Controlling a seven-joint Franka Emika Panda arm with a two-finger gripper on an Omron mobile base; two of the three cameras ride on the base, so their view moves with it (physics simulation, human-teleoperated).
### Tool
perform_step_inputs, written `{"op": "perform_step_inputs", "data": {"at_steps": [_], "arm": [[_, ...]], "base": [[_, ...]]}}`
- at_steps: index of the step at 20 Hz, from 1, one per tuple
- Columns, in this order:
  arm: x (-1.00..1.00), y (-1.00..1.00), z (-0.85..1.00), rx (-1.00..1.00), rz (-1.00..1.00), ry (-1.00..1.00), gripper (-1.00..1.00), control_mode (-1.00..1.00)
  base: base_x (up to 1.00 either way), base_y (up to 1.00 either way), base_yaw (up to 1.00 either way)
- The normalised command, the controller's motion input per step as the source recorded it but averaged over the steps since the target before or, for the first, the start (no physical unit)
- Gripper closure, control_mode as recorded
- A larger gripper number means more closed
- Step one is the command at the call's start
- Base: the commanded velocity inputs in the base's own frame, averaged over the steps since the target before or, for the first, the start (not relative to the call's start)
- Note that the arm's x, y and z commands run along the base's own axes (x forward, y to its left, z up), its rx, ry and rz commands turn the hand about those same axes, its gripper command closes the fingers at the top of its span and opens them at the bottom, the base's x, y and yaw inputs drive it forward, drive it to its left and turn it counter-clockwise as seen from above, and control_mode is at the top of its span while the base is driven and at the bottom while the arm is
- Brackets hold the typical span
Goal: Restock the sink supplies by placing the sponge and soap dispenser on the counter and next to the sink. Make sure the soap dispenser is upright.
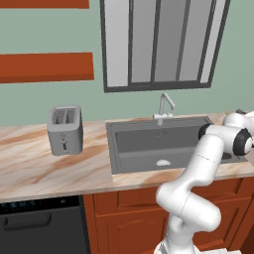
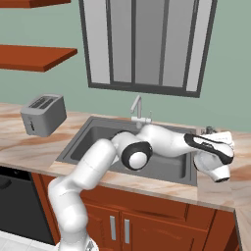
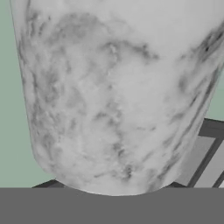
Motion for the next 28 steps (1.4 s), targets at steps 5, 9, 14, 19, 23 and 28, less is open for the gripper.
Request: {"op": "perform_step_inputs", "data": {"at_steps": [5,9,14,19,23,28], "arm": [[0.00,-0.02,0.00,0.00,0.00,0.00,-1.00,-1.00],[0.00,-0.01,0.00,0.00,0.00,0.00,-1.00,-1.00],[-0.02,-0.09,0.00,0.01,0.00,0.01,-1.00,-1.00],[-0.33,-0.21,0.00,0.03,0.00,0.00,-1.00,-1.00],[-0.35,-0.01,0.00,0.00,0.00,0.00,-1.00,-1.00],[-0.04,0.10,-0.13,0.00,0.00,0.05,-1.00,-1.00]], "base": [[0.00,0.00,0.00],[0.00,0.00,0.00],[0.00,0.00,0.00],[0.00,0.00,0.00],[0.00,0.00,0.00],[0.00,0.00,0.00]]}}
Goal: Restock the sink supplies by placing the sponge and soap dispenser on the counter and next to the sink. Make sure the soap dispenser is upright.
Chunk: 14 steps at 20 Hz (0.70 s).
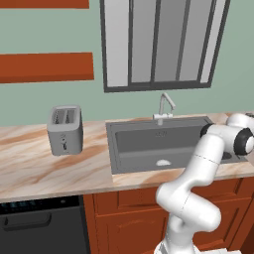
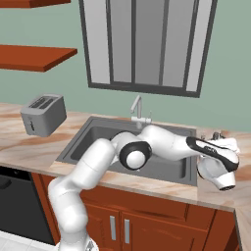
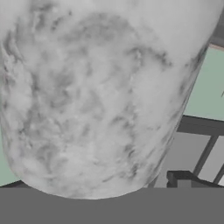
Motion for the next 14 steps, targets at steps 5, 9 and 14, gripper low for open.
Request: {"op": "perform_step_inputs", "data": {"at_steps": [5,9,14], "arm": [[-0.11,0.01,-0.31,0.02,0.00,0.03,-1.00,-1.00],[-0.26,0.00,-0.29,0.04,0.00,0.01,-1.00,-1.00],[-0.11,0.01,-0.37,0.00,0.00,0.07,-1.00,-1.00]], "base": [[0.00,0.00,0.00],[0.00,0.00,0.00],[0.00,0.00,0.00]]}}
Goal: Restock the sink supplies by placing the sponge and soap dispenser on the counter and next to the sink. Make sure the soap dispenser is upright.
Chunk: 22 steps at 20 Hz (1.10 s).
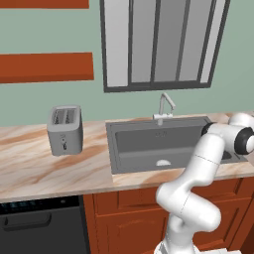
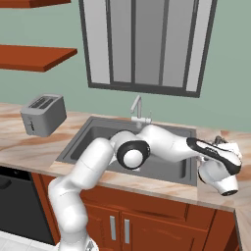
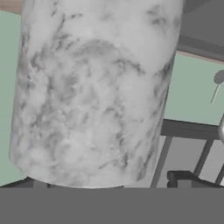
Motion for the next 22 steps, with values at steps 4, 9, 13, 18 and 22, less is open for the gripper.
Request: {"op": "perform_step_inputs", "data": {"at_steps": [4,9,13,18,22], "arm": [[0.01,0.30,-0.20,0.00,0.00,0.12,-1.00,-1.00],[0.09,0.41,-0.25,0.00,0.00,0.15,-1.00,-1.00],[0.04,0.24,-0.16,0.00,0.00,0.12,-1.00,-1.00],[0.03,0.01,0.00,0.01,0.00,0.06,-1.00,-1.00],[0.00,0.00,0.00,0.02,0.00,0.02,-1.00,-1.00]], "base": [[0.00,0.00,0.00],[0.00,0.00,0.00],[0.00,0.00,0.00],[0.00,0.00,0.00],[0.00,0.00,0.00]]}}
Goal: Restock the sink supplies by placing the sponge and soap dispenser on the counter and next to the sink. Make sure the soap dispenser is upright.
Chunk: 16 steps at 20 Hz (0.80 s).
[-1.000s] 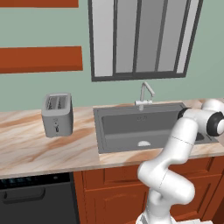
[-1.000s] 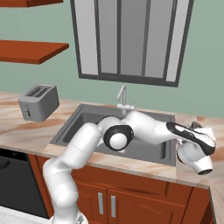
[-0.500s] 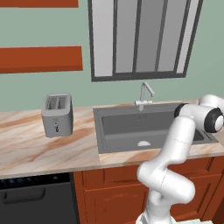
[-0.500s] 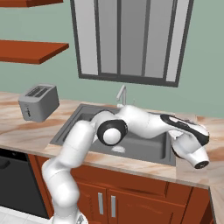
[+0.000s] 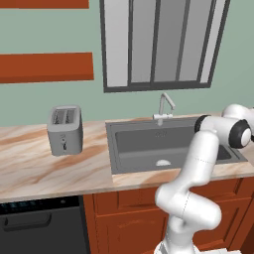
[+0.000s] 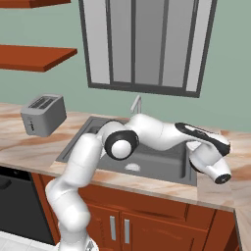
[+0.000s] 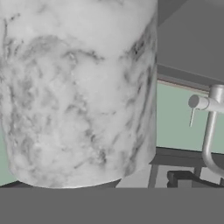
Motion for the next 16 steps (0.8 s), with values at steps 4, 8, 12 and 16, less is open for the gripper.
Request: {"op": "perform_step_inputs", "data": {"at_steps": [4,8,12,16], "arm": [[0.00,-0.05,-0.10,0.03,0.00,0.00,-1.00,-1.00],[0.00,-0.19,-0.43,0.08,0.00,0.00,-1.00,-1.00],[-0.04,-0.36,-0.72,0.12,0.00,0.00,-1.00,-1.00],[-0.14,-0.22,-0.97,0.06,0.00,0.00,-1.00,-1.00]], "base": [[0.00,0.00,0.00],[0.00,0.00,0.00],[0.00,0.00,0.00],[0.00,0.00,0.00]]}}
